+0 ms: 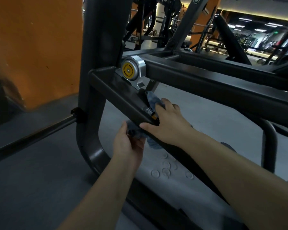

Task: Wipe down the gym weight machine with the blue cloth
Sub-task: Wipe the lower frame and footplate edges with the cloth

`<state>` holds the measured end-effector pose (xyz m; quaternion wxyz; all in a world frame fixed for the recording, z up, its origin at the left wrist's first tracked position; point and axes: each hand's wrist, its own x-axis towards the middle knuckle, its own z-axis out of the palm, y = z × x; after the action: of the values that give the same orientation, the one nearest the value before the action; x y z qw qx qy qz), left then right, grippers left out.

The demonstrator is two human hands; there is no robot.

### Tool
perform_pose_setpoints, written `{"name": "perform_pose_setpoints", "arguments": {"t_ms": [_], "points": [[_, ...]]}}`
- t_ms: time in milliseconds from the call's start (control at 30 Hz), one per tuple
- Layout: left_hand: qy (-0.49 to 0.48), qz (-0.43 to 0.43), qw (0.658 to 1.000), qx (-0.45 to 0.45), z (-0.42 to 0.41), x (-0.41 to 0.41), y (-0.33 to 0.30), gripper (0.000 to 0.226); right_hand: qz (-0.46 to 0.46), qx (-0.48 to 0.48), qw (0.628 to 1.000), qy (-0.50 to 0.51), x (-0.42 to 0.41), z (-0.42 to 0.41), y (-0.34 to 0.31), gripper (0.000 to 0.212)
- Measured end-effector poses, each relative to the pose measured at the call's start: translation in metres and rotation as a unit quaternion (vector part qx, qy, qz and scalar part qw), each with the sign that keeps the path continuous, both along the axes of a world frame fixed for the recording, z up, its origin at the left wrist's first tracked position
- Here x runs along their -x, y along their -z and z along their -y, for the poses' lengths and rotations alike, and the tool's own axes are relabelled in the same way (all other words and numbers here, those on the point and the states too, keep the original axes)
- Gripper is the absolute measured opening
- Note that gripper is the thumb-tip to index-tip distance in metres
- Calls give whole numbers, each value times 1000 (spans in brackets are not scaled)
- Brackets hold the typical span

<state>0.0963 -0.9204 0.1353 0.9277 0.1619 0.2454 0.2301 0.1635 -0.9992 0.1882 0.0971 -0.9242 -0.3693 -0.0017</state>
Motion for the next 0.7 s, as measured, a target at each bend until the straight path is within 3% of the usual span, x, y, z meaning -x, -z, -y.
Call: {"name": "perform_pose_setpoints", "arguments": {"t_ms": [167, 267, 433, 567, 700], "points": [[-28, 13, 1000, -9, -19, -5, -9, 43, -69, -50, 996, 19, -9, -16, -2, 67], [-18, 2, 998, -56, -25, -7, -17, 42, -37, -43, 998, 5, -12, -21, -1, 60], [26, -36, 989, -141, 1, -3, -26, 51, -5, 5, 1000, -17, -5, -15, 8, 70], [95, -44, 989, -109, 31, -1, -25, 71, -12, -1, 1000, -16, 3, 4, 11, 64], [109, -39, 990, -79, 50, 1, -19, 71, -8, -9, 1000, -19, 10, 32, 18, 60]]}}
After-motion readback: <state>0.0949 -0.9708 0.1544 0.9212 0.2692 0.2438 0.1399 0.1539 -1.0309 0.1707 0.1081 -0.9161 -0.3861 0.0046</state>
